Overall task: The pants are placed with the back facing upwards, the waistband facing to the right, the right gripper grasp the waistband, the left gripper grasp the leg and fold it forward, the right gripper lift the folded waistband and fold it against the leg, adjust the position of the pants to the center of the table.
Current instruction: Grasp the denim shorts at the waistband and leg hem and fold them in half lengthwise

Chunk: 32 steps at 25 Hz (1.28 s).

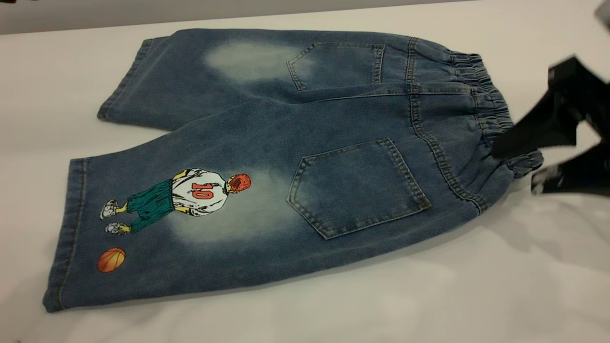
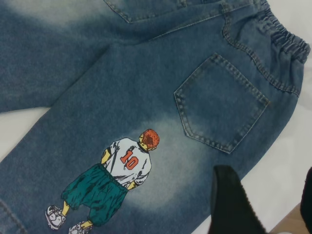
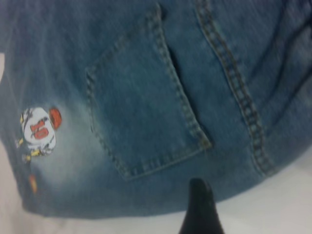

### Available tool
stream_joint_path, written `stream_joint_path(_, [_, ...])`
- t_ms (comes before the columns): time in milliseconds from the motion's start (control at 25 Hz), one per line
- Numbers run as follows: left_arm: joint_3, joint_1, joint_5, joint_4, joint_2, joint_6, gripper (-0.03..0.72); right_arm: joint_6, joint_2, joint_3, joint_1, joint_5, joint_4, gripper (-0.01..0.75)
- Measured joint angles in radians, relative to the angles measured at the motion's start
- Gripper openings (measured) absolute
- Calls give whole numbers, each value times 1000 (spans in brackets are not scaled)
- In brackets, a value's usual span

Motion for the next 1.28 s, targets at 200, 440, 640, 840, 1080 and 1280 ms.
stream_joint_path(200, [-1, 0, 3, -6, 0, 0, 335, -75, 64, 0, -103, 130, 2, 431])
stream_joint_path(440, [-1, 0, -19, -6, 0, 0, 335, -60, 102, -17, -186, 112, 2, 431])
stream_joint_path(640, [-1, 0, -29, -6, 0, 1, 335, -59, 145, -77, -185, 120, -1, 431])
stream_joint_path(840, [-1, 0, -29, -6, 0, 1, 335, -29, 198, -127, -185, 111, 1, 431])
stream_joint_path(1080, [-1, 0, -28, -6, 0, 1, 335, -27, 259, -150, -185, 113, -3, 431])
stream_joint_path(1280, [-1, 0, -29, -6, 0, 1, 335, -27, 296, -195, -185, 119, -1, 431])
